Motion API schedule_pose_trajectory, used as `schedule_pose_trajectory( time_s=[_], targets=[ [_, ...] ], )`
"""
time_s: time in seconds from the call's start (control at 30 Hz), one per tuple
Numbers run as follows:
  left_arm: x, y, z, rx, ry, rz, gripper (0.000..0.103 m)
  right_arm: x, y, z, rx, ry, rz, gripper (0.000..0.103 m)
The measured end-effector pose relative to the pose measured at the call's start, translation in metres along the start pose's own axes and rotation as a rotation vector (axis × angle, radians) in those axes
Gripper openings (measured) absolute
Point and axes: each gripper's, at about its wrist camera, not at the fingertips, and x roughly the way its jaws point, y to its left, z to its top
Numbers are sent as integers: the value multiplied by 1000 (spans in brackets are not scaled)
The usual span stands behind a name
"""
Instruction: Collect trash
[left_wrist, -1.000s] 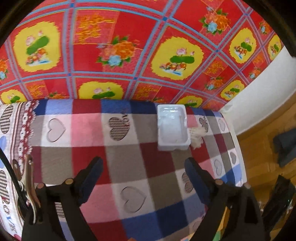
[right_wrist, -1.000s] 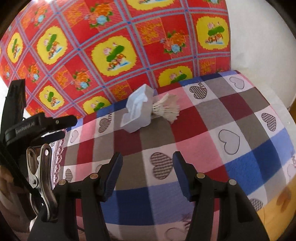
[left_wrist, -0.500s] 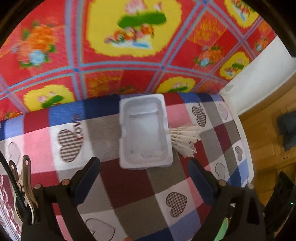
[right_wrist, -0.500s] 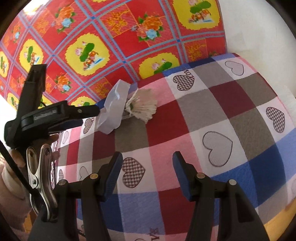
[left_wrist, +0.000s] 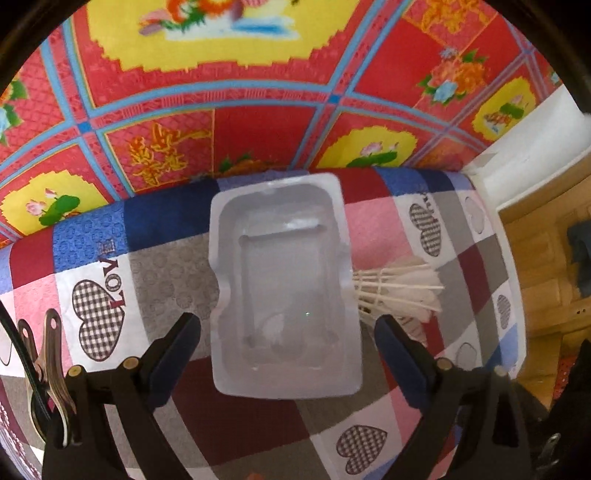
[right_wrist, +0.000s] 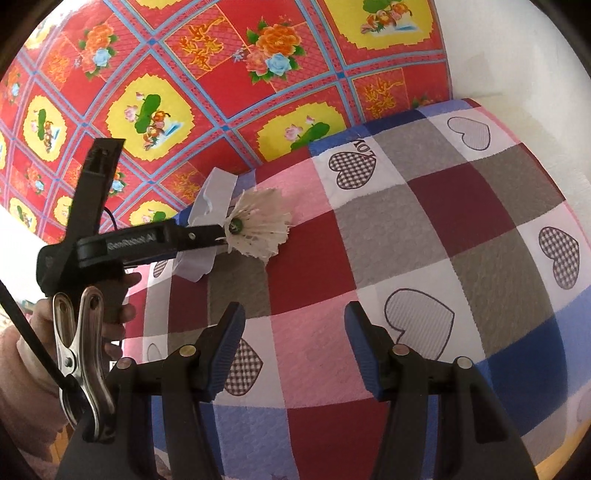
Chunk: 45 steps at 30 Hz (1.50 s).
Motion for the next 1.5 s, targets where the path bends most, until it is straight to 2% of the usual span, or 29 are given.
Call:
schedule_pose_trajectory(
  time_s=[0.13,0.23,0.27,0.43,0.57,0.77,0.83,0.9,0.97,1.1,1.23,1.33,1.5],
  targets=[
    [16,0,0,9,57,30,97,2,-2,2,-3,4,4,57],
    [19,-6,0,49,67,48,95,4,-4,3,0,11,4,57],
    [19,-7,-1,49,60,59,95,5,-4,3,1,13,5,57],
    [16,-4,-3,17,42,95,77,7,-2,5,-14,18,9,57],
    [7,3,-9,-4,21,60,76,10,5,10,-61,23,5,57],
    [-20,20,-25,-31,-39,109,76,17,29,29,-216,7,-10,57],
    [-30,27,-32,-49,-51,125,76,23,41,40,-306,-9,-48,58],
    [-41,36,-41,-74,-63,157,76,28,49,50,-380,-16,-64,62],
    [-50,42,-49,-101,-74,170,76,35,57,59,-450,-7,-63,67],
    [-65,55,-68,-143,-84,195,76,54,72,69,-571,32,-50,68],
    [-78,67,-85,-170,-101,211,76,78,81,70,-647,88,-43,68],
    [-84,74,-93,-204,-102,203,76,93,83,68,-702,111,-82,68],
    [-92,80,-108,-229,-112,219,76,108,79,64,-721,156,-90,68]
  ],
)
